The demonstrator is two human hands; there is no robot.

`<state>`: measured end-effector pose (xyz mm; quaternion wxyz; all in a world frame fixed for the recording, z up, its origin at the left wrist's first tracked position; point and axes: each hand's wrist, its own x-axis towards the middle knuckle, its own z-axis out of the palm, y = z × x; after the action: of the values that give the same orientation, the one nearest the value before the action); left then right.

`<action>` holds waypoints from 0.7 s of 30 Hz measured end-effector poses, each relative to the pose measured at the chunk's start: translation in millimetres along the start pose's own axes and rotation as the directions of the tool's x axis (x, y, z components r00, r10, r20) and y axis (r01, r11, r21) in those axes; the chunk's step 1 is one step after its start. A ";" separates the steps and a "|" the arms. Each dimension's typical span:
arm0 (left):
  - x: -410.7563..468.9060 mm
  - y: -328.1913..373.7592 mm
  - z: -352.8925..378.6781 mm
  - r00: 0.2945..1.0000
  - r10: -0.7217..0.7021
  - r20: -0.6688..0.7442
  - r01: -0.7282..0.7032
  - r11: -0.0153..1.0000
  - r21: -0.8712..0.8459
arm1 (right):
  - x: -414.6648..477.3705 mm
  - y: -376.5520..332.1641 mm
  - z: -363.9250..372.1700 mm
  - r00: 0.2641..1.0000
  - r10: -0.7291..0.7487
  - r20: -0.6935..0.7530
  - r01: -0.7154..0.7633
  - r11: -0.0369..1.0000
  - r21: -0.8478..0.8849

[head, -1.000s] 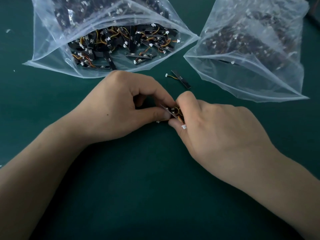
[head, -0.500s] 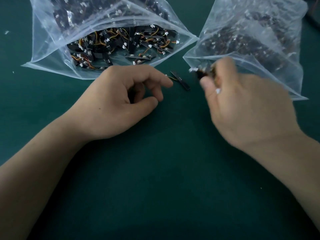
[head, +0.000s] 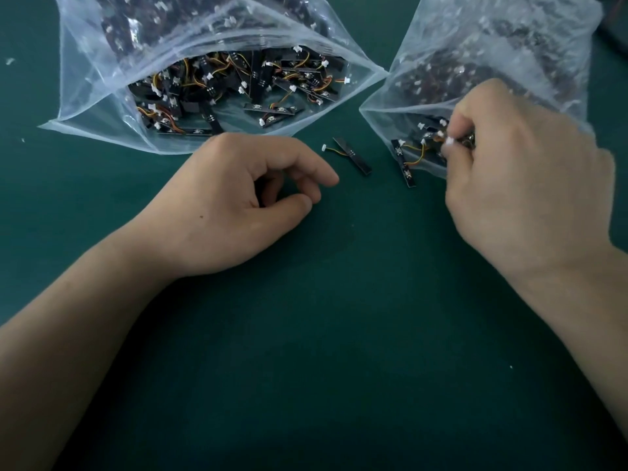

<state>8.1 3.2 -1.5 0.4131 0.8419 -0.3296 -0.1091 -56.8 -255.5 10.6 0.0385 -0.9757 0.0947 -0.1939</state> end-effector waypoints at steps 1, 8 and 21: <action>-0.2 0.4 0.1 1.000 -0.001 -0.001 0.001 1.000 0.004 | -0.2 0.4 0.4 1.000 -0.009 0.020 0.009 1.000 -0.001; 0.1 0.3 0.7 1.000 -0.002 0.001 0.002 1.000 0.011 | -6.4 -2.4 5.6 0.999 -0.027 0.036 0.027 0.999 -0.022; 0.3 -0.4 0.4 1.000 0.014 -0.008 -0.014 0.999 0.030 | 0.4 5.8 4.5 0.994 -0.024 0.108 0.018 0.998 0.058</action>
<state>8.4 2.9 -2.1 0.4026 0.8461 -0.3354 -0.0981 -55.7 -261.1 6.0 0.0692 -0.9842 0.0768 -0.1437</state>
